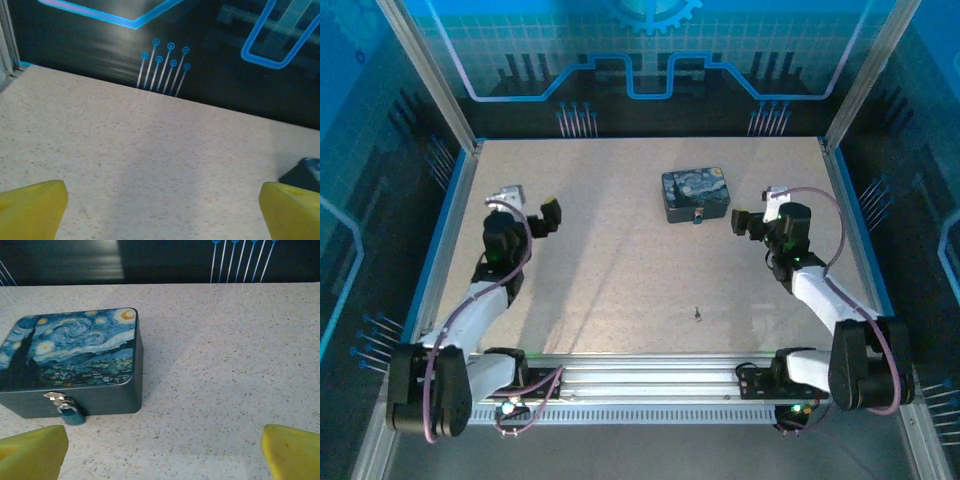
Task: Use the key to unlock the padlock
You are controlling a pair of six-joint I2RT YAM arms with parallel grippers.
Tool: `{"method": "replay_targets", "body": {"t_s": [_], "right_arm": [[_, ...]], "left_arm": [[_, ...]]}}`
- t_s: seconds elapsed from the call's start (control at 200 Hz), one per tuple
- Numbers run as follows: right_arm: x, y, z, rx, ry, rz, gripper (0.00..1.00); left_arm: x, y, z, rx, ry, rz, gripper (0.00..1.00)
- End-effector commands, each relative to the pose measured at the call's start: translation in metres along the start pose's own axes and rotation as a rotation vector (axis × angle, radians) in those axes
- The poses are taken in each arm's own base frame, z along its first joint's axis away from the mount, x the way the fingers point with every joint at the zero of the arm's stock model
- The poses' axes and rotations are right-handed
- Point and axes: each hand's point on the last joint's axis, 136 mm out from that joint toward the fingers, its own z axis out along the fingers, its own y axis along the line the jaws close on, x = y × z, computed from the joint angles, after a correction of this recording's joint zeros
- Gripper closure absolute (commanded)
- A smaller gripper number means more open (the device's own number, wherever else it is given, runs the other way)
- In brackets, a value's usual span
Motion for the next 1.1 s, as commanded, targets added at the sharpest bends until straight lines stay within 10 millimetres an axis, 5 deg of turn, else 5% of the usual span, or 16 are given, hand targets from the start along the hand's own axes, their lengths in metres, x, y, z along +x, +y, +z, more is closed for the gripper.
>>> {"method": "replay_targets", "body": {"t_s": [0.0, 0.295, 0.67, 1.096], "right_arm": [[0.017, 0.014, -0.017, -0.035, 0.128, 0.109, 0.00], [0.049, 0.047, -0.058, -0.101, 0.286, 0.187, 0.00], [0.128, 0.097, -0.097, -0.206, 0.551, 0.124, 0.01], [0.189, 0.119, -0.116, -0.221, 0.776, 0.041, 0.23]], "left_arm": [[0.041, -0.003, -0.009, 0.003, 0.223, -0.150, 0.01], [0.075, -0.048, -0.029, 0.156, 0.425, -0.309, 0.01], [0.133, -0.115, -0.055, 0.344, 0.580, -0.390, 0.01], [0.186, -0.160, -0.074, 0.453, 0.696, -0.408, 0.01]]}}
